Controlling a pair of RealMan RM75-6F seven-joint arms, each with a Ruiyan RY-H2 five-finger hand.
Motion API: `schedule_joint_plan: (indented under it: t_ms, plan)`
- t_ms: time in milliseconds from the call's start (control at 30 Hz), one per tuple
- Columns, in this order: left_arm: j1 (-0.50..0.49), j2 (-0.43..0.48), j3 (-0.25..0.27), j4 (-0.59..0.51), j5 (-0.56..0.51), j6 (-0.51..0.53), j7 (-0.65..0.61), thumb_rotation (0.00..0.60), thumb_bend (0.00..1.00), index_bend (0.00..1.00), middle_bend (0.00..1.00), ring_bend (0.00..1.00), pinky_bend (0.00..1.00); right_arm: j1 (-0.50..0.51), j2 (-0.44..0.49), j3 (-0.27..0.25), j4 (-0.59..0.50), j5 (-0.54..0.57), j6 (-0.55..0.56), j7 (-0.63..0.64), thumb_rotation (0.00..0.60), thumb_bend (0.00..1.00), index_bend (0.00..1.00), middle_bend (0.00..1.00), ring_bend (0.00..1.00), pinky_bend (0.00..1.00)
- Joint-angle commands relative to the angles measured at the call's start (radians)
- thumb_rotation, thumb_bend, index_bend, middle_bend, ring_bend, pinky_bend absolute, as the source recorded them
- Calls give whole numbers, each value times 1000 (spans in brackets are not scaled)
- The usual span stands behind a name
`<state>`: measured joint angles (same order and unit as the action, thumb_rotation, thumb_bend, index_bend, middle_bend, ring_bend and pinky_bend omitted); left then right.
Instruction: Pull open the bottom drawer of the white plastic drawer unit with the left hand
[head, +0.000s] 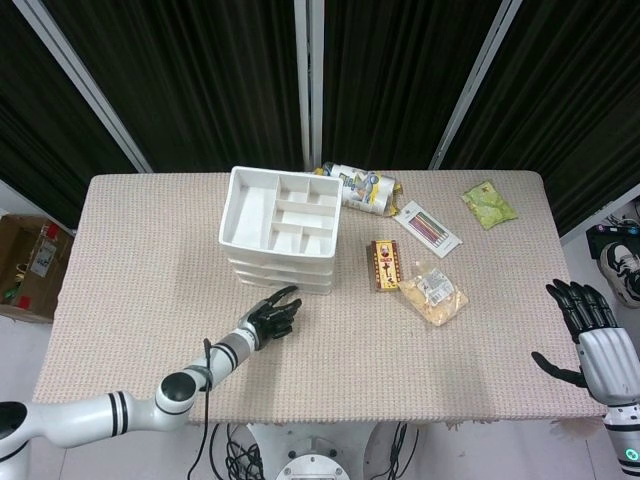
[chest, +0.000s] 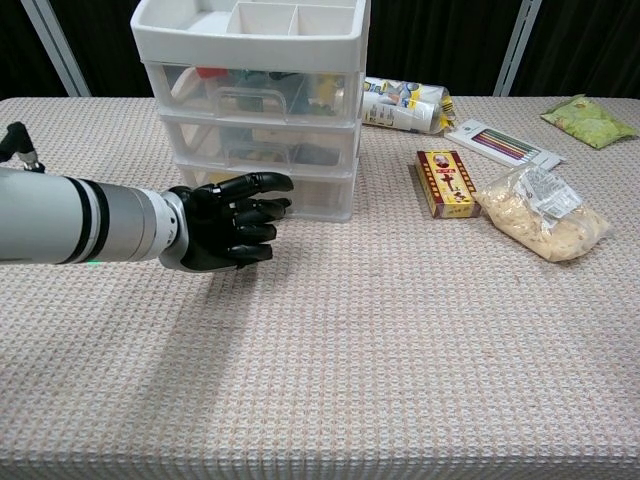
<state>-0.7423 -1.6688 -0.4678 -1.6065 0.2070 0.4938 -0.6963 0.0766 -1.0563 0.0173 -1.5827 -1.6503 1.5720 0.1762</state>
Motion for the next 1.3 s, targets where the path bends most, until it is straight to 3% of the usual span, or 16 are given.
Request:
schedule_joint_plan:
  t_ms: [33, 500, 700, 1033, 1167, 1300]
  plan:
    - [2, -2, -5, 11, -9, -11, -9, 600, 371, 186, 822, 913, 1000, 0, 1, 0, -2, -1, 0, -3, 600, 89, 0, 63, 0, 9]
    - [-15, -1, -6, 53, -75, -46, -26, 600, 373, 236, 824, 914, 1000, -7, -3, 1, -1, 2, 5, -9, 600, 89, 0, 63, 0, 9]
    - [-5, 8, 1, 34, -66, -56, -24, 600, 374, 286, 825, 914, 1000, -8, -4, 1, 3, 1, 5, -6, 600, 89, 0, 63, 0, 9]
    - [30, 26, 32, -20, -34, -49, -19, 600, 374, 278, 824, 914, 1000, -9, -7, 0, 8, -1, 5, -1, 600, 89, 0, 63, 0, 9]
    - [43, 38, 55, -65, 10, 16, 15, 600, 374, 137, 814, 909, 1000, -7, -10, 0, 12, -3, 3, 4, 600, 89, 0, 62, 0, 9]
    - [36, 42, 118, -134, 83, 185, 124, 600, 374, 78, 783, 893, 1000, -6, -11, 0, 15, -4, 3, 9, 600, 89, 0, 63, 0, 9]
